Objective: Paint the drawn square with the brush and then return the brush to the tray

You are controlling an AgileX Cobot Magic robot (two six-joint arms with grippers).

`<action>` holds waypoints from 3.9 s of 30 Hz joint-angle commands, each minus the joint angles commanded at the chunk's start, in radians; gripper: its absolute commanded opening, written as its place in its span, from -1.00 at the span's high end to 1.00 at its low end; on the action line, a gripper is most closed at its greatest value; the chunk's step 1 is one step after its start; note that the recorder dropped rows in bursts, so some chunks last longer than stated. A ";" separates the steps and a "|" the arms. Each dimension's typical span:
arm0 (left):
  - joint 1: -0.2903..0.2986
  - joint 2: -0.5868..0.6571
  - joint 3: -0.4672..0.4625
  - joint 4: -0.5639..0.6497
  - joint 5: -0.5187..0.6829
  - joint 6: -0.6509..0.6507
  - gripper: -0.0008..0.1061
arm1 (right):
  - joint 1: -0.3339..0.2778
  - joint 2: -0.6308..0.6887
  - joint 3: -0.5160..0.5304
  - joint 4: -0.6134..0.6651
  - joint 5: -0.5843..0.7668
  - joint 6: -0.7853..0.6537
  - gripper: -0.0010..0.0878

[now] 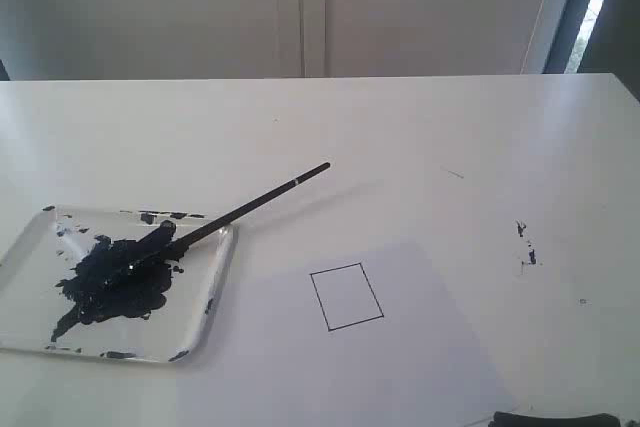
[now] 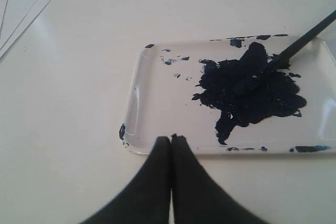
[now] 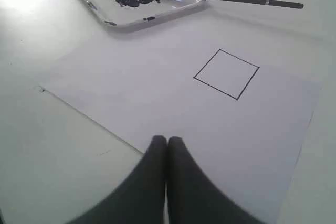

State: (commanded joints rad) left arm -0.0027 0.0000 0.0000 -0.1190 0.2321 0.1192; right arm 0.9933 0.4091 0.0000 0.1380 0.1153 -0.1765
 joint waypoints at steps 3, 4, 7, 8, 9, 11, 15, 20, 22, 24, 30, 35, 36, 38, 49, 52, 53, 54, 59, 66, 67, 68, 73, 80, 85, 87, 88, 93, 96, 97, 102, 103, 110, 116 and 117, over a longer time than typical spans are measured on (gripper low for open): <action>0.000 0.000 0.000 0.000 0.000 0.000 0.99 | 0.000 0.000 0.000 0.000 0.000 0.000 0.98; 0.000 0.000 0.000 0.000 0.000 0.000 0.99 | 0.000 0.000 0.000 0.000 0.000 0.000 0.98; 0.000 0.000 0.000 0.000 0.000 0.000 0.99 | 0.000 0.000 0.000 0.000 0.000 0.000 0.98; 0.000 0.000 0.000 0.000 0.000 0.000 0.99 | 0.000 0.000 0.000 0.000 0.000 0.000 0.98; 0.000 0.000 0.000 0.000 -0.007 0.000 0.99 | 0.000 0.000 0.000 -0.017 -0.011 -0.021 0.98; 0.000 0.000 0.000 0.000 -0.037 0.000 0.99 | 0.000 0.000 0.000 -0.043 -0.044 -0.053 0.98; 0.000 0.000 0.000 -0.033 -0.112 -0.066 0.99 | 0.000 0.000 0.000 -0.013 -0.126 0.065 0.98; 0.000 0.000 0.000 -0.033 -0.191 -0.142 0.99 | 0.000 0.000 0.000 0.009 -0.270 0.339 0.98; 0.000 0.000 0.000 -0.033 -0.241 -0.147 0.99 | 0.000 0.000 0.000 0.011 -0.333 0.339 0.98; 0.000 0.000 0.000 -0.037 -0.262 -0.149 0.99 | 0.000 0.000 0.000 0.011 -0.346 0.341 0.98; 0.000 0.000 0.000 -0.167 -0.264 -0.150 0.99 | 0.000 0.000 0.000 0.016 -0.376 0.341 0.98; 0.000 0.000 0.000 -0.204 -0.289 -0.278 0.99 | 0.000 0.000 0.000 0.025 -0.388 0.474 0.98; 0.000 0.000 0.000 -0.209 -0.289 -0.322 0.99 | 0.000 0.000 0.000 0.025 -0.394 0.482 0.98; 0.000 0.000 0.000 -0.209 -0.291 -0.361 0.99 | 0.000 0.000 0.000 0.025 -0.401 0.496 0.98; 0.000 0.000 -0.261 -0.194 -0.137 -0.272 0.99 | 0.000 0.000 -0.147 -0.046 -0.326 0.491 0.98; 0.000 0.042 -0.349 -0.194 -0.055 -0.203 0.99 | 0.000 0.000 -0.248 -0.061 -0.184 0.430 0.98; 0.000 0.058 -0.372 -0.194 -0.025 -0.178 0.99 | 0.000 0.000 -0.286 -0.061 -0.141 0.401 0.98; 0.000 0.079 -0.399 -0.194 0.014 -0.149 0.99 | 0.000 0.000 -0.316 -0.061 -0.094 0.365 0.98; 0.000 0.184 -0.500 -0.275 0.187 0.067 0.99 | 0.000 0.004 -0.496 -0.091 0.048 0.303 0.98; 0.000 0.303 -0.550 -0.569 0.297 0.412 0.99 | 0.000 0.078 -0.781 -0.274 0.267 0.315 0.98; 0.000 0.313 -0.550 -0.589 0.297 0.442 0.99 | 0.000 0.094 -0.822 -0.301 0.295 0.325 0.98; 0.000 0.319 -0.550 -0.604 0.295 0.458 0.99 | 0.000 0.112 -0.855 -0.326 0.314 0.345 0.98; 0.000 0.342 -0.550 -0.620 0.279 0.457 0.99 | 0.000 0.230 -1.043 -0.606 0.477 0.521 0.98; 0.000 0.375 -0.550 -0.620 0.283 0.466 0.99 | 0.000 0.474 -1.186 -0.754 0.654 0.455 0.98; 0.000 0.387 -0.550 -0.619 0.318 0.515 0.99 | 0.000 0.642 -1.215 -0.756 0.668 0.363 0.98; 0.000 0.387 -0.550 -0.619 0.324 0.517 0.99 | 0.000 0.694 -1.216 -0.756 0.676 0.363 0.98; 0.000 0.387 -0.550 -0.619 0.327 0.517 0.99 | 0.000 0.715 -1.216 -0.759 0.676 0.363 0.98; 0.000 0.387 -0.550 -0.617 0.325 0.517 0.99 | 0.000 0.756 -1.216 -0.768 0.619 0.467 0.98; 0.000 0.387 -0.550 -0.617 0.318 0.517 0.99 | 0.000 0.753 -1.216 -0.768 0.580 0.498 0.98; 0.000 0.387 -0.550 -0.617 0.318 0.517 0.99 | 0.000 0.752 -1.216 -0.768 0.575 0.498 0.98; 0.000 0.387 -0.550 -0.617 0.316 0.517 0.99 | 0.000 0.747 -1.216 -0.762 0.565 0.498 0.98; 0.000 0.387 -0.550 -0.617 0.316 0.517 0.99 | 0.000 0.747 -1.216 -0.759 0.558 0.507 0.98; 0.000 0.387 -0.550 -0.615 0.316 0.517 0.99 | -0.012 0.749 -1.216 -0.765 0.433 0.564 0.98; 0.000 0.387 -0.550 -0.612 0.316 0.517 0.99 | -0.171 0.751 -1.216 -0.876 0.472 0.721 0.98; 0.000 0.387 -0.550 -0.612 0.316 0.517 0.99 | -0.192 0.751 -1.216 -0.885 0.475 0.721 0.98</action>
State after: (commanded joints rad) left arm -0.0027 0.3865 -0.5505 -0.7314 0.5484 0.6363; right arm 0.8011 1.1605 -1.2159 -0.7470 0.5898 0.5444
